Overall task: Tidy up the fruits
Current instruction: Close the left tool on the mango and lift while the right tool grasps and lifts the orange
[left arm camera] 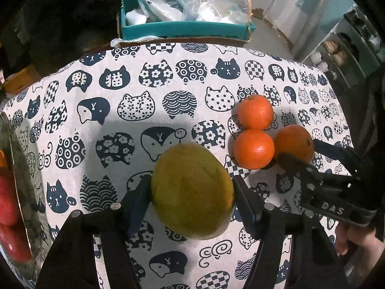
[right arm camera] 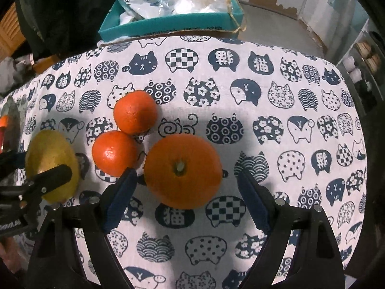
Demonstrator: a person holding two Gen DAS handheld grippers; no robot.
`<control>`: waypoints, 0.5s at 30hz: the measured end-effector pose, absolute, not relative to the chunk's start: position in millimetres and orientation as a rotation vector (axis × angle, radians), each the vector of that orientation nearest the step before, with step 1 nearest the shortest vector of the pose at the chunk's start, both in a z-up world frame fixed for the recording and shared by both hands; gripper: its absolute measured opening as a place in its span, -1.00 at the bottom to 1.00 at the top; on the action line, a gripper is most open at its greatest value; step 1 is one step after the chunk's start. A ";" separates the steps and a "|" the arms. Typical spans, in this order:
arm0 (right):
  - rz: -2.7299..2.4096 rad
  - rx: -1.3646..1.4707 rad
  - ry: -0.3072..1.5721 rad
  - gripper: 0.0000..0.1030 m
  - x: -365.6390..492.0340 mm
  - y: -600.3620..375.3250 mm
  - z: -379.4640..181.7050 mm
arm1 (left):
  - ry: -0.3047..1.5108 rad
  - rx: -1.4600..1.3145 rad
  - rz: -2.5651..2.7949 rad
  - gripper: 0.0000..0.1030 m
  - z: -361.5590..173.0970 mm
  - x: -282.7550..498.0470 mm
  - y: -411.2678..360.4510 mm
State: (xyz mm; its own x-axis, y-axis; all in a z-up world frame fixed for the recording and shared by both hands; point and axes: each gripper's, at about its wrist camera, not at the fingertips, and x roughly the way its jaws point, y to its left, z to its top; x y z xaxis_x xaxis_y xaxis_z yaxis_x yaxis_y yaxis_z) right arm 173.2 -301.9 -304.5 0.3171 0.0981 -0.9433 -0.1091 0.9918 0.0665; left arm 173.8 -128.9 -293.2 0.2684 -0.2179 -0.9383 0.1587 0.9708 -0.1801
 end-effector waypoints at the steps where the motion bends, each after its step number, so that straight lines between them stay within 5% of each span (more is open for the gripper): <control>1: 0.138 -0.009 1.243 0.60 174.4 -302.1 -306.3 | 1.272 -0.050 -0.257 0.32 -292.8 173.4 -128.9; 6: 0.162 -0.004 1.253 0.37 179.0 -298.7 -315.0 | 1.263 -0.019 -0.256 0.32 -291.9 169.6 -130.6; 15: 0.145 -0.031 1.235 0.27 176.3 -297.4 -316.2 | 1.245 0.003 -0.236 0.32 -286.9 158.4 -124.8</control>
State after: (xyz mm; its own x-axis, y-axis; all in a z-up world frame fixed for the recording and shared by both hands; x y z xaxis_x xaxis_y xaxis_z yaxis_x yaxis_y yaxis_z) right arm 176.3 -297.4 -316.2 0.3218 0.0931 -0.9422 -0.1271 0.9904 0.0545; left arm 158.4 -124.8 -286.9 0.2985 -0.1765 -0.9379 0.1795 0.9756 -0.1265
